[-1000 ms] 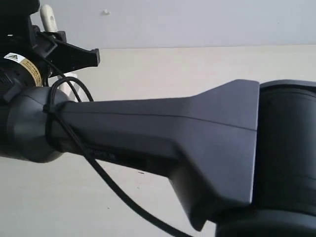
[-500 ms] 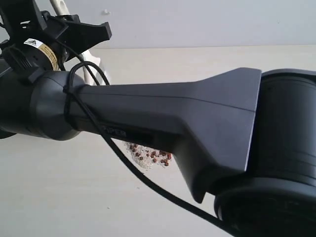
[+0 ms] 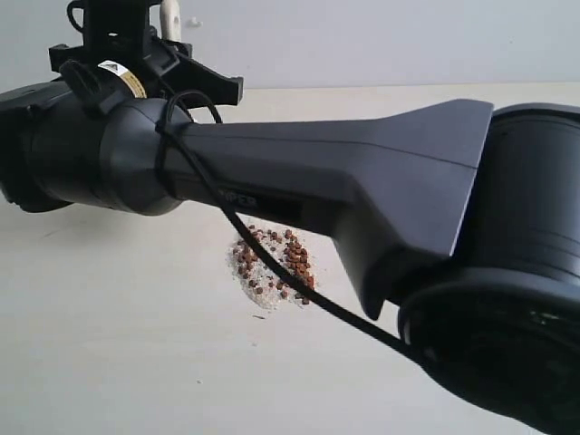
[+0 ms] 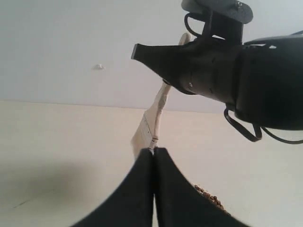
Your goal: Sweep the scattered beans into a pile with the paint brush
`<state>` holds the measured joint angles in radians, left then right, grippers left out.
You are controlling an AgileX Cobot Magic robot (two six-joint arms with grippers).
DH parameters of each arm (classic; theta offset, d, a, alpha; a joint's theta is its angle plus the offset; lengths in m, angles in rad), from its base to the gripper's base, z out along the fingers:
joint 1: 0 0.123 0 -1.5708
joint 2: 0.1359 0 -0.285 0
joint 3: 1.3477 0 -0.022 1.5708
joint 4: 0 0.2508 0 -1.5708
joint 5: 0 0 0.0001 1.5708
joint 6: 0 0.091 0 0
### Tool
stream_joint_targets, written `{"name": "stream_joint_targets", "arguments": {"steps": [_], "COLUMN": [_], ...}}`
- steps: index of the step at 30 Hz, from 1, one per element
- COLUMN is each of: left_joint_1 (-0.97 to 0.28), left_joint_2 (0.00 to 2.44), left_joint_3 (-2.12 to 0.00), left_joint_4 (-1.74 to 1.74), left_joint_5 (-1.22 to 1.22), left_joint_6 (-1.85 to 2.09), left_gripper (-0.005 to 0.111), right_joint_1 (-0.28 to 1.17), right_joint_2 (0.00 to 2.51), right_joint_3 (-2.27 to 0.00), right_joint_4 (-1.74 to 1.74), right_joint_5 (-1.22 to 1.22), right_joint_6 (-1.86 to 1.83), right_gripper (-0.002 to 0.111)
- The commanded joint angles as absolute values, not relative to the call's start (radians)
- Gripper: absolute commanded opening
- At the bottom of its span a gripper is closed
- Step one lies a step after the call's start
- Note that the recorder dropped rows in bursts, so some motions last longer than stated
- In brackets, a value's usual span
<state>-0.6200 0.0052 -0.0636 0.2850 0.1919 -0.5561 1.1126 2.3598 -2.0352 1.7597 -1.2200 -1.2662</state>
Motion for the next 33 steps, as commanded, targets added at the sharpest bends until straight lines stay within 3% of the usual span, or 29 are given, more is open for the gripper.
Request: {"name": "stream_joint_targets", "arguments": {"steps": [1,5,33], "left_joint_1": [-0.616,-0.616,-0.616], "left_joint_2": [0.000,0.000,0.000], "left_joint_3": [-0.058,-0.058,-0.058], "left_joint_4": [0.284,0.284,0.284], "left_joint_5": [0.188,0.188,0.188], "left_joint_6": [-0.554,-0.554,-0.554], "left_gripper": [0.000,0.000,0.000], "right_joint_1": [1.117,1.135,1.098], "right_joint_2": [2.358,2.358,2.292], "right_joint_3": [-2.041,-2.041,-2.014], "right_joint_4": [1.734,1.704,1.744], "right_joint_5": [-1.221,-1.221,-1.221], "right_joint_6": [-1.348,-1.508,-1.679], "right_gripper": [0.000,0.000,0.000]}}
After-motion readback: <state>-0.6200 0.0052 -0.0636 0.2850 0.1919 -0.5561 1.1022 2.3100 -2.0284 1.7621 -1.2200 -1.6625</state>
